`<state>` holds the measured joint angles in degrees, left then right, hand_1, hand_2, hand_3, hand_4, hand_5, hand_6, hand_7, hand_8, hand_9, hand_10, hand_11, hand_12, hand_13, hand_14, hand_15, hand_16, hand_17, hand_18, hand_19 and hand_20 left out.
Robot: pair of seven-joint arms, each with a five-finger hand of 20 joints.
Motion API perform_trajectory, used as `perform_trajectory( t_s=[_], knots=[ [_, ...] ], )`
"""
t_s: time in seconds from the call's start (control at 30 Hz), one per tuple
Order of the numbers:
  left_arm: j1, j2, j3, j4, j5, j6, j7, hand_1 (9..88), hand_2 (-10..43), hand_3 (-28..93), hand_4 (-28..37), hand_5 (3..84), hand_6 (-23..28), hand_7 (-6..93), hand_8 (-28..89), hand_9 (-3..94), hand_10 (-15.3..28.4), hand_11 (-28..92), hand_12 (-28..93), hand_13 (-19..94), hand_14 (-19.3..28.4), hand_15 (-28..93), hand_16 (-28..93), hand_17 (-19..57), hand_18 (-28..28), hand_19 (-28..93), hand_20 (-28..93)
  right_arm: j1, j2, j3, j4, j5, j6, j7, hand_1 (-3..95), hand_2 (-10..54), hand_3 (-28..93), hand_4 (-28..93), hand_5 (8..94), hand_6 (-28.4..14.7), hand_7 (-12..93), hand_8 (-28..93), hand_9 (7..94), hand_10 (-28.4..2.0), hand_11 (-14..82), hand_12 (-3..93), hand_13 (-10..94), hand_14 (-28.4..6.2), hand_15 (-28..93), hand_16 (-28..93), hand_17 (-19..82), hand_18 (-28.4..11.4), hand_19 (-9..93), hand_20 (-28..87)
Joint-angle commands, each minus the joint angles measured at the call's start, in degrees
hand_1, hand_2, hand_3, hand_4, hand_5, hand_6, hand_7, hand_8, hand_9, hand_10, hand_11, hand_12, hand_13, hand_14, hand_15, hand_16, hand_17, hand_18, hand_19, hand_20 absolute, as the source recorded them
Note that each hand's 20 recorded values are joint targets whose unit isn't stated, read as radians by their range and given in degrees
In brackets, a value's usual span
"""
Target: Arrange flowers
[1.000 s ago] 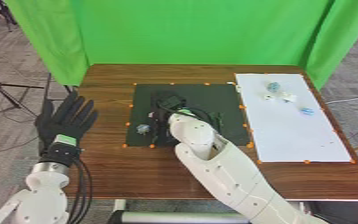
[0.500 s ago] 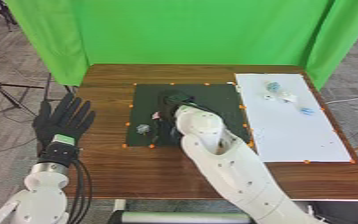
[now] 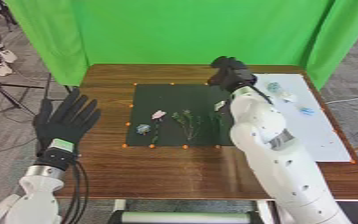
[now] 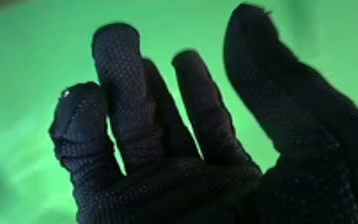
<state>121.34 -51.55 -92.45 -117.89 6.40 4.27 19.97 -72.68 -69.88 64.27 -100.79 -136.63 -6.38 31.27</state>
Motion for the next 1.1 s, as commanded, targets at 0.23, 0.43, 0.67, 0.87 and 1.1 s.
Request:
perform_trajectory(
  t_s=[0.23,0.43,0.67,0.87,1.1],
  knots=[
    [5.2,0.39,-2.67,-3.36,-4.69,4.81,3.78,25.6,12.0,69,-28.3,31.4,5.3,12.8,-10,31.4,12.4,19,9,25,15.7,37,-8,-5.6,14.1,35,8,-0.3,13.5,10.7,4.6,2.2,-8.2,16.2,42.4,-9.5,80,-28,48.4,-8.2,12,-10,45.5,-19.6,10.8,14.7,55,-15.1,61,19,38,-23.7,93,34],
    [4.8,0.47,-2.26,-4.63,-7.46,10.47,4.94,23.4,13.2,70,-28.3,30.0,5.6,13.2,-9,31.1,12.9,20,10,25,16.0,38,-7,-5.8,14.4,35,8,0.1,13.7,11.2,8.7,5.0,-12.2,17.5,42.2,-9.5,80,-28,47.5,-9.1,11,-10,43.2,-21.0,9.7,14.8,54,-15.7,61,19,37,-24.2,93,33],
    [5.0,0.87,-1.97,-5.09,-9.88,11.86,7.6,24.0,12.9,71,-28.3,30.6,6.0,14.8,-10,33.3,13.9,23,10,26,16.1,41,-8,-5.8,14.5,37,9,-0.5,13.2,11.9,11.3,5.7,-15.8,19.5,42.8,-9.5,80,-28,46.2,-9.7,10,-9,42.2,-21.8,9.4,15.0,54,-15.8,62,19,37,-24.3,93,32],
    [5.2,1.02,-1.95,-4.91,-9.53,11.17,7.98,24.5,13.0,72,-28.3,30.7,6.0,15.5,-11,33.2,13.5,23,10,24,15.4,40,-9,-5.8,14.4,38,8,-1.0,13.2,11.9,11.8,7.0,-17.7,20.1,44.2,-9.5,81,-28,45.7,-10.0,10,-9,42.5,-22.5,10.2,14.9,54,-16.2,62,18,37,-24.5,93,32],
    [5.1,1.16,-1.78,-5.06,-10.79,11.54,8.74,24.8,13.5,72,-28.3,35.1,6.8,16.2,-11,35.6,13.5,24,10,26,15.3,41,-9,-5.7,14.3,38,8,-1.6,12.6,11.3,13.4,6.4,-18.7,20.3,49.5,-9.5,77,-28,53.9,-7.1,13,-10,56.0,-18.1,13.7,14.5,62,-12.1,56,27,38,-24.3,93,33]
  ],
)
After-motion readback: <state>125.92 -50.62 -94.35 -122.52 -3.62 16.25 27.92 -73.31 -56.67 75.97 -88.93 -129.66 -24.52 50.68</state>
